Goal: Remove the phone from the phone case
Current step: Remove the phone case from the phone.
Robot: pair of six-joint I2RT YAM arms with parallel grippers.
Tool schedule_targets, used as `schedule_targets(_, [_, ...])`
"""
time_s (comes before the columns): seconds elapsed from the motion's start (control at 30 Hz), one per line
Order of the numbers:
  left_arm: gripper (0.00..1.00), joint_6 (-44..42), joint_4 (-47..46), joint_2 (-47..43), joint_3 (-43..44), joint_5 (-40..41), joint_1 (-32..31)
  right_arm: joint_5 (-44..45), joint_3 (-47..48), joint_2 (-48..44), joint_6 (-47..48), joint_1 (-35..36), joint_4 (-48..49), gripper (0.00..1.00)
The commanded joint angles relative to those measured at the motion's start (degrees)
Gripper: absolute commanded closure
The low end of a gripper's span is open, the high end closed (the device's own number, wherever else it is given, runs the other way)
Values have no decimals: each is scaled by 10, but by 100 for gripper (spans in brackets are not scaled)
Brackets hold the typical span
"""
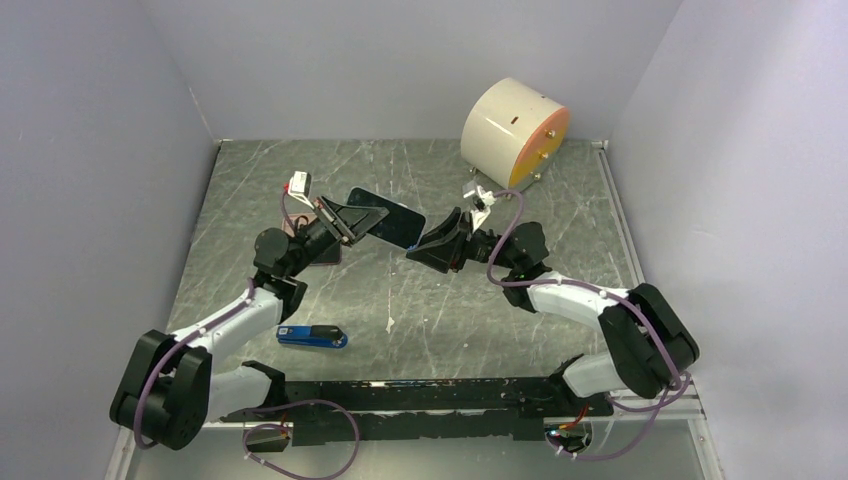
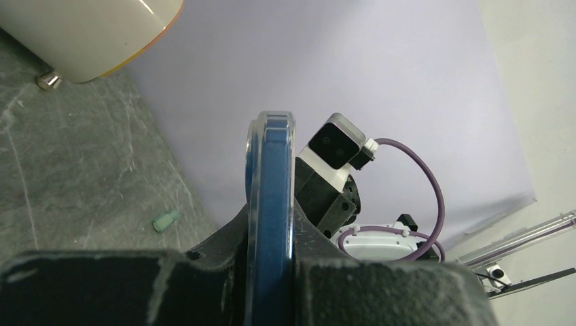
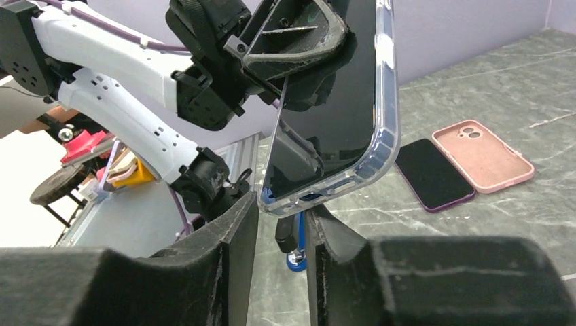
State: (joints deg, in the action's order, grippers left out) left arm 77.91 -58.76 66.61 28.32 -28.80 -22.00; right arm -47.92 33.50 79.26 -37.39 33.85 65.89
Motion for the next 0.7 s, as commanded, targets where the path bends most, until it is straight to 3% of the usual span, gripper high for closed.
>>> schedule_targets(0.0, [98, 13, -41, 0, 33, -11, 1, -9, 27, 4, 23, 0, 36, 68])
schedule_targets(0.17, [97, 8, -36, -5, 31, -13, 1, -1, 33, 3, 21, 0, 34, 68])
schedule_targets(0.43, [98, -12, -14, -15, 29, -12, 2, 5, 37, -2, -14, 0, 51, 58])
schedule_targets(0.57, [97, -11, -16, -13, 31, -16, 2, 1, 39, 3, -17, 0, 56, 60])
schedule_targets(0.67, [97, -12, -8, -13, 34, -23, 2, 0, 40, 8, -6, 0, 45, 67])
